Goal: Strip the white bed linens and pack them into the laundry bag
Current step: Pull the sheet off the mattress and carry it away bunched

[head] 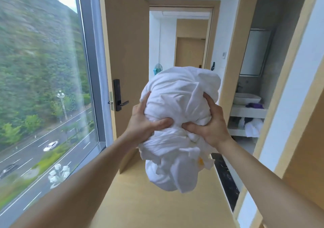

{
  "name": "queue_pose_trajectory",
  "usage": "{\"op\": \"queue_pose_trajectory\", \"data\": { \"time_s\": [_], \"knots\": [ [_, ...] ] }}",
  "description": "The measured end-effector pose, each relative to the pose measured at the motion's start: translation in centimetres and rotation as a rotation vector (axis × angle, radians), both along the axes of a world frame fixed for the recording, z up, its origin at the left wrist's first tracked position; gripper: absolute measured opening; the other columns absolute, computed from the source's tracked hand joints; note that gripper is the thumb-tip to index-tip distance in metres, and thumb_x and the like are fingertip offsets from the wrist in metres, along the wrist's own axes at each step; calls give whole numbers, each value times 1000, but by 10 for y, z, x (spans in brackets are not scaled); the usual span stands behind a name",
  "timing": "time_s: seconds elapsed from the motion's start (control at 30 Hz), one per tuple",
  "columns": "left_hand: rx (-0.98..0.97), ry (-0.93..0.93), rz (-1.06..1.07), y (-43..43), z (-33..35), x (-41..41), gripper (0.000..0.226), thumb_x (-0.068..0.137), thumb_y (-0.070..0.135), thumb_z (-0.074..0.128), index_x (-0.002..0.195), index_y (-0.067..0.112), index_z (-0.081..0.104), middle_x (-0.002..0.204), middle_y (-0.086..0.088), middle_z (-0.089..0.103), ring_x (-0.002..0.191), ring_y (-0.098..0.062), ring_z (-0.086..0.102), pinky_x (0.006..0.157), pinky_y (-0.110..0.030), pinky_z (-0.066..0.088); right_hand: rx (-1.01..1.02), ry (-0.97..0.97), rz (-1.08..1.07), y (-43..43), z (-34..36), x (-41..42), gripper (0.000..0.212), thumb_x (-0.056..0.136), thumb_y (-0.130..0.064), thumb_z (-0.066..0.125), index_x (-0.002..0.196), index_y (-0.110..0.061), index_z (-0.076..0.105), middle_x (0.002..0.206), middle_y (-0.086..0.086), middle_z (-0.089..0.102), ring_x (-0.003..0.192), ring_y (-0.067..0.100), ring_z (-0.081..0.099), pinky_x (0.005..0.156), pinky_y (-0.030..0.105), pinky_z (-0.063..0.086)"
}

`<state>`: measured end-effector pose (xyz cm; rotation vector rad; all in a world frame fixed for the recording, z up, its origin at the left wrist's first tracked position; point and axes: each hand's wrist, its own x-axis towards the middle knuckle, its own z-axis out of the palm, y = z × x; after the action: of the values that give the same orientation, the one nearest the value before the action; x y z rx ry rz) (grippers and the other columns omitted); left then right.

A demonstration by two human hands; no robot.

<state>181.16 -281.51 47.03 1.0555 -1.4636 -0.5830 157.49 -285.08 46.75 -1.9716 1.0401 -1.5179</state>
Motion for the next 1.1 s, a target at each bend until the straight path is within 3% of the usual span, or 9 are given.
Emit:
{"op": "queue_pose_trajectory", "data": {
  "time_s": [0.53, 0.7, 0.8, 0.97, 1.1],
  "knots": [
    [14, -26, -70, -343, 2, 13, 123, 45, 55, 92, 151, 44, 30, 149, 9, 34, 138, -11, 40, 107, -46, 46, 0, -24, -73, -323, -3, 14, 125, 41, -62, 91, 150, -37, 36, 144, 2, 47, 134, 20, 48, 108, 47, 46],
    [-4, -37, -16, -438, 15, 0, 124, 43, 56, 89, 152, 41, 31, 132, 27, 39, 124, 11, 44, 109, -38, 45, 0, -33, -33, -432, 6, 6, 125, 40, -63, 90, 150, -39, 36, 145, -1, 44, 136, 19, 45, 110, 47, 44],
    [-6, -43, 6, -492, 21, -1, 124, 43, 54, 89, 151, 42, 31, 140, 16, 37, 130, -1, 43, 106, -39, 48, 3, -31, -48, -489, 9, 4, 125, 37, -67, 86, 149, -43, 35, 140, -7, 40, 135, 14, 41, 112, 46, 41],
    [11, -7, 1, -577, 13, 4, 127, 41, 56, 89, 152, 40, 30, 131, 28, 41, 114, 23, 47, 90, -14, 52, 28, 2, -48, -576, 5, 9, 123, 36, -72, 83, 146, -51, 33, 134, -15, 36, 131, 8, 38, 113, 41, 40],
    [46, -16, 24, -658, 0, 14, 125, 41, 57, 90, 151, 44, 30, 144, 13, 37, 135, -6, 42, 105, -42, 49, 25, 13, -65, -654, -4, 18, 125, 36, -72, 83, 148, -47, 33, 135, -14, 35, 131, 7, 37, 114, 39, 39]
  ]
}}
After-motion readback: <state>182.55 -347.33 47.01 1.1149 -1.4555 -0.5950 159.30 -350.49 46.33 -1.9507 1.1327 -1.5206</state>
